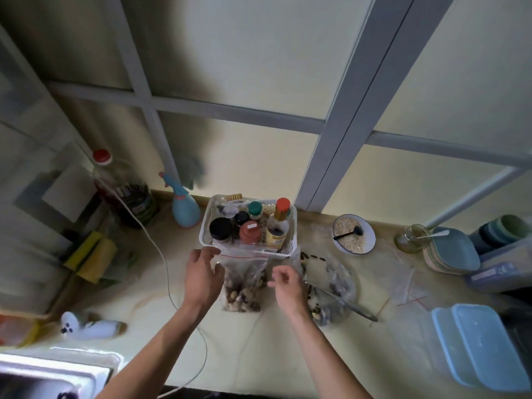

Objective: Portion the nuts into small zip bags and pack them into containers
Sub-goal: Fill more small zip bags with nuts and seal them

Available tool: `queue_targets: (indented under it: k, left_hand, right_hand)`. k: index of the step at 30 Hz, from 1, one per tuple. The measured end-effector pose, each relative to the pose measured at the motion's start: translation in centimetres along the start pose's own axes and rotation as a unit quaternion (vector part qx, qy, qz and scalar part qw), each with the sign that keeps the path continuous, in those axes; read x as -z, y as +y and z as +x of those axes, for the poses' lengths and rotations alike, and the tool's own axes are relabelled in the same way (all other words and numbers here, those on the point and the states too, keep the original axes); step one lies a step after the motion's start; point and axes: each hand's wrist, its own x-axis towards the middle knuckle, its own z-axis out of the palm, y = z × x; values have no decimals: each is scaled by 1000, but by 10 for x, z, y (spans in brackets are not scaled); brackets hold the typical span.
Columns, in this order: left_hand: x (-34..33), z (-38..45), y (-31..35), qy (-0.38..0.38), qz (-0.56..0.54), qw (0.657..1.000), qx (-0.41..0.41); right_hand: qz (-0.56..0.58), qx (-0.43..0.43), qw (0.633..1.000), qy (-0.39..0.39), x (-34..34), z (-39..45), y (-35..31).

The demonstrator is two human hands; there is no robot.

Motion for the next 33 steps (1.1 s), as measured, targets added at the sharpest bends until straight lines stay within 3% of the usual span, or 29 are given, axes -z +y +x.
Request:
queue_targets:
  k: [4, 8, 16, 20, 25, 33]
  left_hand:
    - [-24, -18, 15, -6, 1, 1000, -11]
    - [-60, -36, 53, 71, 52, 996, 9]
    - [-146, -66, 123, -9, 7, 994, -112]
    - [-190, -80, 148, -72, -15, 992, -104]
    - [-229, -96, 168, -120, -11, 989, -83]
    - [-243, -108, 160, -75, 17, 997, 19]
  right_hand:
    - [31, -15, 999, -6, 20, 0, 15]
    - [55, -32, 998, 25, 60, 8, 32]
    - [26, -106, 986, 128, 186, 44, 68]
    - [0, -143, 984, 110, 242, 73, 98]
    - [-10, -164, 974, 159, 293, 115, 115]
    - [-65, -250, 955, 148, 316, 177, 126]
